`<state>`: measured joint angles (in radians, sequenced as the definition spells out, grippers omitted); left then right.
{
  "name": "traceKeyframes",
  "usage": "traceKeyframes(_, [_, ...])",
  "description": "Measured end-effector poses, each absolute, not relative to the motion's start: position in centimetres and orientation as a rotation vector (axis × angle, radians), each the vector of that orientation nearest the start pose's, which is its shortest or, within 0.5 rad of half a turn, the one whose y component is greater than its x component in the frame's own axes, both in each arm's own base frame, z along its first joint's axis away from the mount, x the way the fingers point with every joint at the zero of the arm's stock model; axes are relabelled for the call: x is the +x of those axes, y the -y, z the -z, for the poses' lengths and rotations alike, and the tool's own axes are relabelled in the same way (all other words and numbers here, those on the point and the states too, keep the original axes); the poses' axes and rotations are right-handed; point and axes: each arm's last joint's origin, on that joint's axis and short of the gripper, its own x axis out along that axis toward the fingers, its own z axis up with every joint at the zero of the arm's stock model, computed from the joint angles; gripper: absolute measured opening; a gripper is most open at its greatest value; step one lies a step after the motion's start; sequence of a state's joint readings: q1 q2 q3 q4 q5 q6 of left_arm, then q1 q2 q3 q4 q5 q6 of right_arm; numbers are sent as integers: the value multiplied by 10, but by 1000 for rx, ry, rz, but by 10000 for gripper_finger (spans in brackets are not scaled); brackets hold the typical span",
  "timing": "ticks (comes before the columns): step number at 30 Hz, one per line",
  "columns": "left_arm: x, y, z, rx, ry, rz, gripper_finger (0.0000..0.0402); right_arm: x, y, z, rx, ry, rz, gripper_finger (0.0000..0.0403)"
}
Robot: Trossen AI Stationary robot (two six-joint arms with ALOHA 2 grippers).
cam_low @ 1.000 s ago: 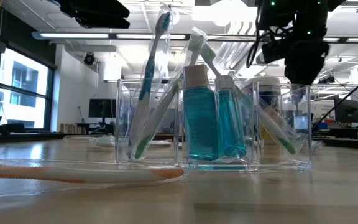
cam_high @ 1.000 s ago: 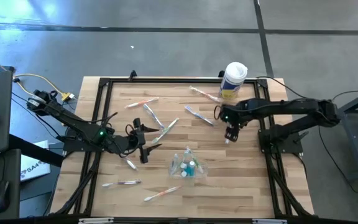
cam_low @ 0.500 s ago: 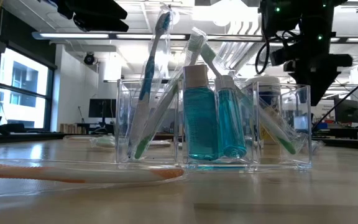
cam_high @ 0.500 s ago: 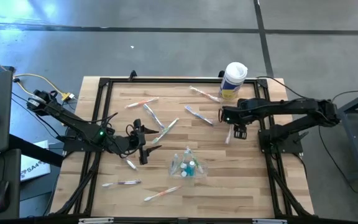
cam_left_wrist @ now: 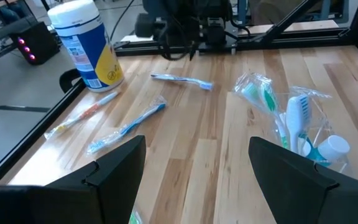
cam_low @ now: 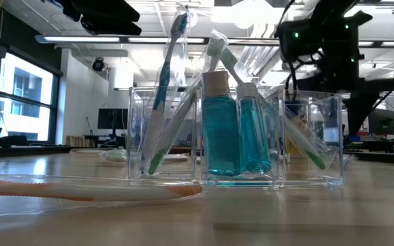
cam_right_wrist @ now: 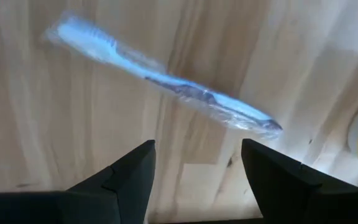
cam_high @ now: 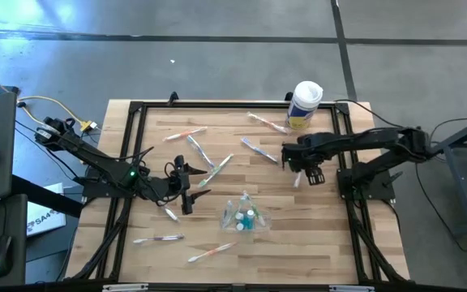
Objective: Pick & Place toothbrushing station
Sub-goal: Put the top purple toothbrush into the transparent organizer
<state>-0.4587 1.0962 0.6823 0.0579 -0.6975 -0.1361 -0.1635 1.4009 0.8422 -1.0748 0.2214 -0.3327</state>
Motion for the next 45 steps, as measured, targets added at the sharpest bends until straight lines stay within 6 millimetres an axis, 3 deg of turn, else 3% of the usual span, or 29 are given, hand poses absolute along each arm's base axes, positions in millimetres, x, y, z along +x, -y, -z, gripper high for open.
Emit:
traceKeyframes(13, [216, 86, -263, 91, -293, -249, 285, 231, 29, -141, -560, -1736, -201, 230])
traceKeyframes(20, [216, 87, -262, 84, -299, -210, 285, 236, 29, -118, -560, -1827, -279, 226])
traceKeyframes(25, [217, 89, -262, 70, -309, -141, 285, 236, 24, -113, -565, -1851, -281, 173])
traceKeyframes(31, [216, 90, -259, 77, -347, -89, 285, 236, 13, -115, -518, -1841, -238, 34])
traceKeyframes(45, [215, 90, -257, 57, -364, -96, 285, 226, -18, -119, -620, -1896, 106, 19])
